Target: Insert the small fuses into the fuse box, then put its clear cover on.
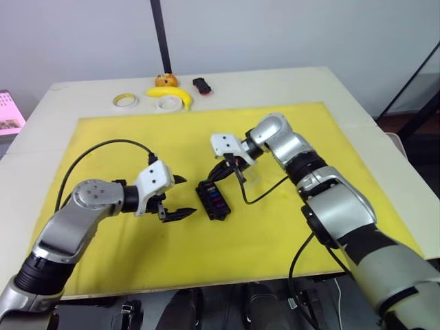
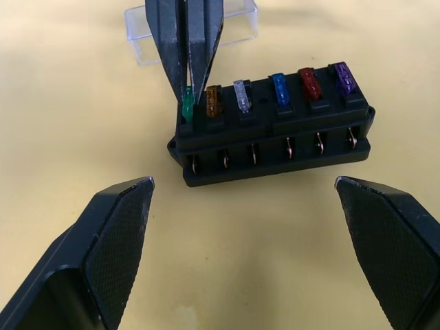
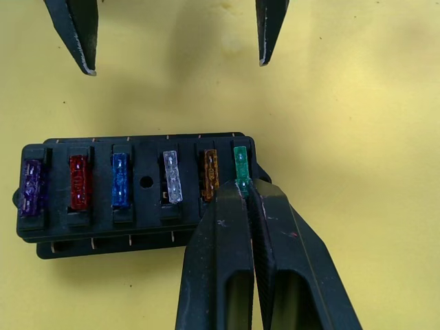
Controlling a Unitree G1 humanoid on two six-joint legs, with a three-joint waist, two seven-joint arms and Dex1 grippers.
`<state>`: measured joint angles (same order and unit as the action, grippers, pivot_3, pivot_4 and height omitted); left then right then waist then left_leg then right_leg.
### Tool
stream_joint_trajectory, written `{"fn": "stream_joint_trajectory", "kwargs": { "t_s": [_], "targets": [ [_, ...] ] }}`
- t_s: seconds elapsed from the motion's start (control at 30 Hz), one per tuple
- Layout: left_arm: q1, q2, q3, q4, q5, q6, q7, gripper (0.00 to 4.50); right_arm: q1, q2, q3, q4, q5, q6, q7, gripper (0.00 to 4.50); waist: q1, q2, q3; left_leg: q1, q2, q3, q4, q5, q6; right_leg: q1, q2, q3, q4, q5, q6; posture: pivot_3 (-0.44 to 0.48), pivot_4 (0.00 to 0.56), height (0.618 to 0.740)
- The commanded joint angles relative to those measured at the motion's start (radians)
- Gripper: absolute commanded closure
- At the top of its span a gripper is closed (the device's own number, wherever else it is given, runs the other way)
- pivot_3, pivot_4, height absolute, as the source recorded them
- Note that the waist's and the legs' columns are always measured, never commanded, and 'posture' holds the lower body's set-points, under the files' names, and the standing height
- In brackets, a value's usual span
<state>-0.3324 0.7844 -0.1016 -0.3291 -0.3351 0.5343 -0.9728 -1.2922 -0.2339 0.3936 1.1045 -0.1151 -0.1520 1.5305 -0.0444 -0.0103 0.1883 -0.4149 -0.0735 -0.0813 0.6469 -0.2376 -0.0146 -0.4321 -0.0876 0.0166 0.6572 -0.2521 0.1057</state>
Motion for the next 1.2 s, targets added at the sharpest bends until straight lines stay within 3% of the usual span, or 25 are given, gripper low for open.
{"fn": "stream_joint_trajectory", "kwargs": {
  "t_s": [0.03, 0.13, 0.2, 0.57, 0.87, 0.97, 1.03, 1.2],
  "targets": [
    [-0.013, 0.008, 0.027, -0.03, -0.004, -0.006, 0.005, 0.06, -0.024, 0.01, -0.011, -0.015, -0.01, 0.001, 0.017, 4.5, 0.0, 0.0, 0.0, 0.0, 0.0, 0.0, 0.0, 0.0, 0.0, 0.0, 0.0, 0.0, 0.0, 0.0, 0.0, 0.0, 0.15, 0.74],
    [-0.012, 0.013, 0.028, -0.024, -0.003, -0.01, 0.0, 0.0, -0.025, 0.009, -0.014, -0.022, -0.011, 0.004, 0.014, 3.6, 0.0, 0.0, 0.0, 0.0, 0.0, 0.0, 0.0, 0.0, 0.0, 0.0, 0.0, 0.0, 0.0, 0.0, 0.0, 0.0, 0.15, 0.74],
    [-0.013, 0.015, 0.029, -0.019, -0.002, -0.012, -0.002, 0.0, -0.026, 0.009, -0.019, -0.03, -0.009, 0.007, 0.015, 2.74, 0.0, 0.0, 0.0, 0.0, 0.0, 0.0, 0.0, 0.0, 0.0, 0.0, 0.0, 0.0, 0.0, 0.0, 0.0, 0.0, 0.15, 0.74],
    [-0.028, 0.018, 0.039, 0.005, 0.002, -0.022, -0.003, 0.0, -0.05, -0.009, -0.06, -0.082, 0.028, 0.041, 0.032, 2.74, 0.0, 0.0, 0.0, 0.0, 0.0, 0.0, 0.0, 0.0, 0.0, 0.0, 0.0, 0.0, 0.0, 0.0, 0.0, 0.0, 0.15, 0.74],
    [-0.038, 0.03, 0.049, 0.03, 0.003, -0.036, -0.01, 0.0, 0.014, -0.035, -0.089, -0.262, 0.106, 0.136, 0.084, 2.74, 0.0, 0.0, 0.0, 0.0, 0.0, 0.0, 0.0, 0.0, 0.0, 0.0, 0.0, 0.0, 0.0, 0.0, 0.0, 0.0, 0.15, 0.74],
    [-0.041, 0.029, 0.049, 0.033, 0.003, -0.037, -0.007, 0.0, 0.065, -0.024, -0.106, -0.301, 0.119, 0.159, 0.058, 3.53, 0.0, 0.0, 0.0, 0.0, 0.0, 0.0, 0.0, 0.0, 0.0, 0.0, 0.0, 0.0, 0.0, 0.0, 0.0, 0.0, 0.15, 0.74],
    [-0.04, 0.029, 0.051, 0.033, 0.002, -0.037, -0.006, 0.0, 0.097, -0.023, -0.116, -0.324, 0.137, 0.185, 0.056, 4.47, 0.001, 0.0, 0.0, 0.0, 0.0, 0.0, 0.0, 0.0, 0.0, 0.0, 0.0, 0.0, 0.0, 0.0, 0.0, 0.0, 0.15, 0.74],
    [-0.034, 0.028, 0.049, 0.031, 0.001, -0.034, -0.005, 0.0, 0.159, -0.025, -0.12, -0.37, 0.153, 0.221, 0.03, 4.47, -0.001, 0.0, 0.0, 0.0, 0.0, 0.0, 0.0, 0.0, 0.0, 0.0, 0.0, 0.0, 0.0, 0.0, 0.0, 0.0, 0.15, 0.74]
  ]
}}
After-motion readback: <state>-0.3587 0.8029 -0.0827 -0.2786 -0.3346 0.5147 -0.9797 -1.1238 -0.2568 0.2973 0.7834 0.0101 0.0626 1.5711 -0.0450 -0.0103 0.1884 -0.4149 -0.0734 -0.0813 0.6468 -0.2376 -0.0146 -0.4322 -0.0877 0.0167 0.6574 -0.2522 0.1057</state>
